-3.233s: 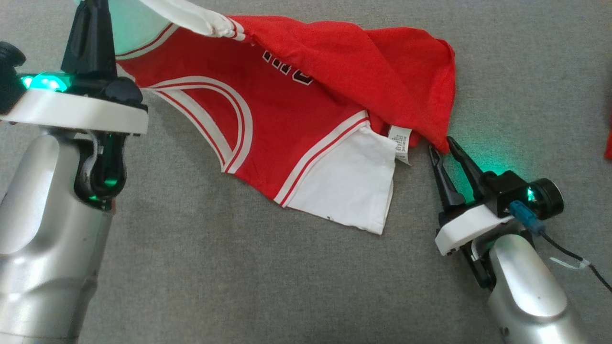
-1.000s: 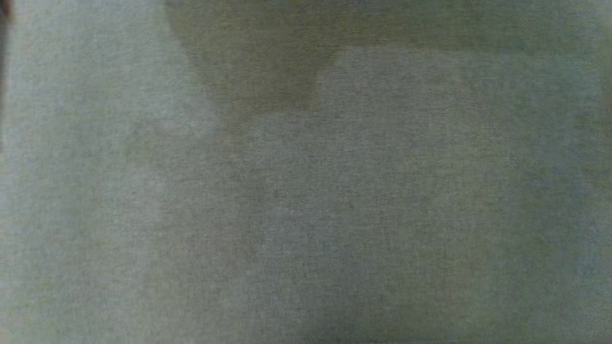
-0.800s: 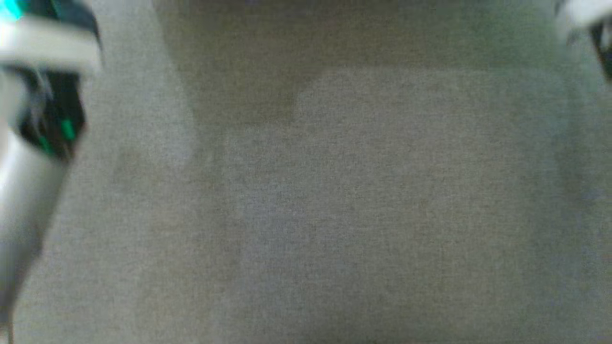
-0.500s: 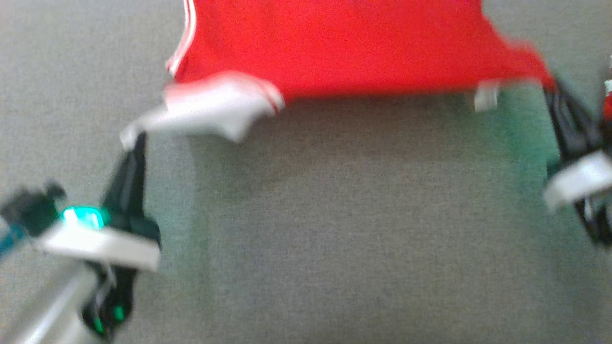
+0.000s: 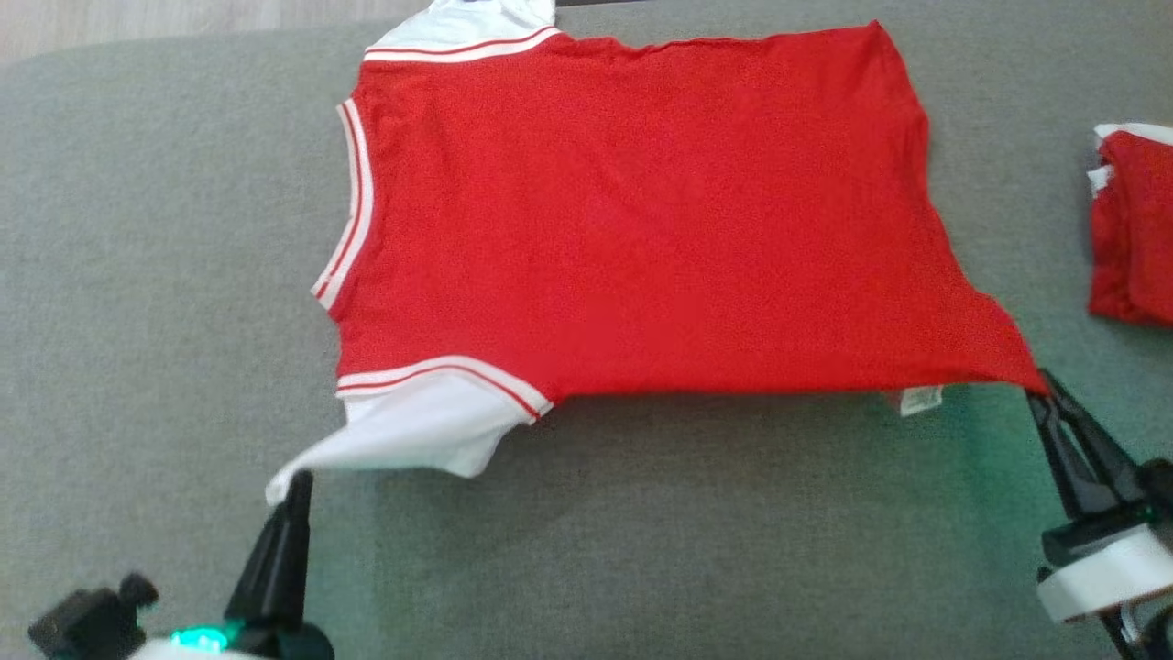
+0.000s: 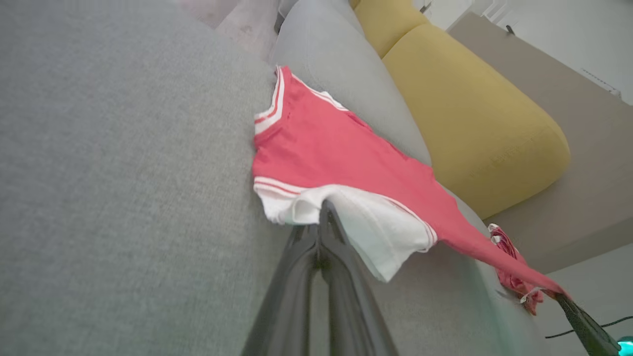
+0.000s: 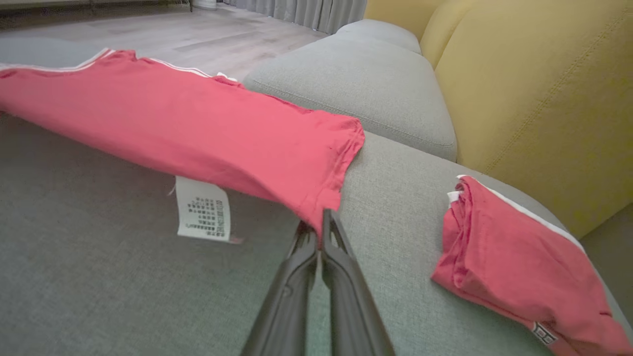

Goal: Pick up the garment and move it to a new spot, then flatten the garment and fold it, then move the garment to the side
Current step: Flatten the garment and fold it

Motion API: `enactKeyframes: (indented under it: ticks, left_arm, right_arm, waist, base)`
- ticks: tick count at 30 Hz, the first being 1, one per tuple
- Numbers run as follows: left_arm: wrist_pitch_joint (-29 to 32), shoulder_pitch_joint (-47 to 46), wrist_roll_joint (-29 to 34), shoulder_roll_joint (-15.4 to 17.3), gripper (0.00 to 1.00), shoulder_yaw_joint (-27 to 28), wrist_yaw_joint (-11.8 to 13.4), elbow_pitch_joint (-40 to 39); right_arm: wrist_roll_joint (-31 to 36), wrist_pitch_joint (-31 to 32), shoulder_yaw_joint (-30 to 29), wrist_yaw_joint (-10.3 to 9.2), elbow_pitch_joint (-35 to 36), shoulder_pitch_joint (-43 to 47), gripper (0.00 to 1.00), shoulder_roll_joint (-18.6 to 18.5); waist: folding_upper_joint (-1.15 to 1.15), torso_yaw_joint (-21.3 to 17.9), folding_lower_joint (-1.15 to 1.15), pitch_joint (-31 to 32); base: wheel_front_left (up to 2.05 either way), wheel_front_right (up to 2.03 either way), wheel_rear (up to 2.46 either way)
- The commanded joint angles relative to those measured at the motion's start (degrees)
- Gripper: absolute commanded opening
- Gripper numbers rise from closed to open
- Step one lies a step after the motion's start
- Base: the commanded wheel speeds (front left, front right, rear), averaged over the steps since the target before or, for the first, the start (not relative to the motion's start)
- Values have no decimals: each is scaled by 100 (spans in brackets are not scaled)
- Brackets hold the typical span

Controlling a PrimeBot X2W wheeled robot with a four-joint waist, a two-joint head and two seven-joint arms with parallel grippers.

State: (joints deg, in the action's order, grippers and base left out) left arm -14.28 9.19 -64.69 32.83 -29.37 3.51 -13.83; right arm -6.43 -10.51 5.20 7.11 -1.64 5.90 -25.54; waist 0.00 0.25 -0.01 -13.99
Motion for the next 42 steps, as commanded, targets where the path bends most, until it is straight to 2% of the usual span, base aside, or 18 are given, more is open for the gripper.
enactKeyframes:
  ticks: [1, 8, 17, 23, 27, 28, 29, 30, 31, 38, 42]
  left_arm:
    - [-70, -363, 19, 69, 0, 272, -22, -143]
    - [-38, -1869, 253, -364, 0, 262, -367, 509]
    - [-31, -3725, 672, -846, 0, 55, -898, 1921]
    - [-65, -4486, 1236, -1013, 0, 101, -1037, 2696]
    - [-70, -4685, 1867, -1237, 0, 384, -1075, 2899]
    - [-70, -4686, 2012, -1309, 2, 470, -1080, 2923]
    - [-70, -4674, 2157, -1383, 27, 571, -1084, 2933]
    - [-70, -4648, 2315, -1452, 78, 669, -1087, 2938]
    - [-71, -4608, 2445, -1531, 100, 768, -1089, 2941]
    - [-71, -3883, 3579, -1946, 100, 1498, -1095, 2659]
    - [-71, -3321, 4087, -2117, 100, 1471, -1097, 2672]
  right_arm:
    - [-108, 31, -35, 37, 220, -94, 0, -127]
    - [-282, 302, -50, 37, 121, -648, 0, -74]
    - [-265, 527, 170, 37, -609, -1926, 0, -94]
    - [-163, 362, 328, 37, -1187, -2643, 0, 102]
    - [-39, 99, 425, 37, -1546, -2952, 0, 305]
    - [-4, 4, 417, 37, -1622, -3019, 33, 358]
    - [35, -75, 395, 37, -1700, -3079, 100, 412]
    - [82, -147, 364, 37, -1768, -3128, 100, 463]
    - [142, -213, 325, 37, -1823, -3167, 100, 505]
    - [665, -442, -306, 37, -1578, -3131, 100, 929]
    - [825, -446, -429, 37, -1234, -2834, 100, 1198]
  waist:
    - [0, 29, 1, -14]
    - [0, 112, 1, -268]
    - [0, 75, 1, -770]
    - [0, 56, 1, -1027]
    - [0, 51, 1, -1158]
    - [0, 50, 1, -1188]
    - [0, 50, 1, -1216]
    - [0, 52, 1, -1239]
    - [0, 56, 1, -1259]
    - [0, 56, 1, -1263]
    - [0, 41, 1, -1186]
  base:
    - [0, 0, 0]
    - [0, 0, 0]
    - [0, 0, 0]
    - [0, 0, 0]
    - [0, 0, 0]
    - [0, 0, 0]
    - [0, 0, 0]
    - [0, 0, 0]
    - [0, 0, 0]
    - [0, 0, 0]
    - [0, 0, 0]
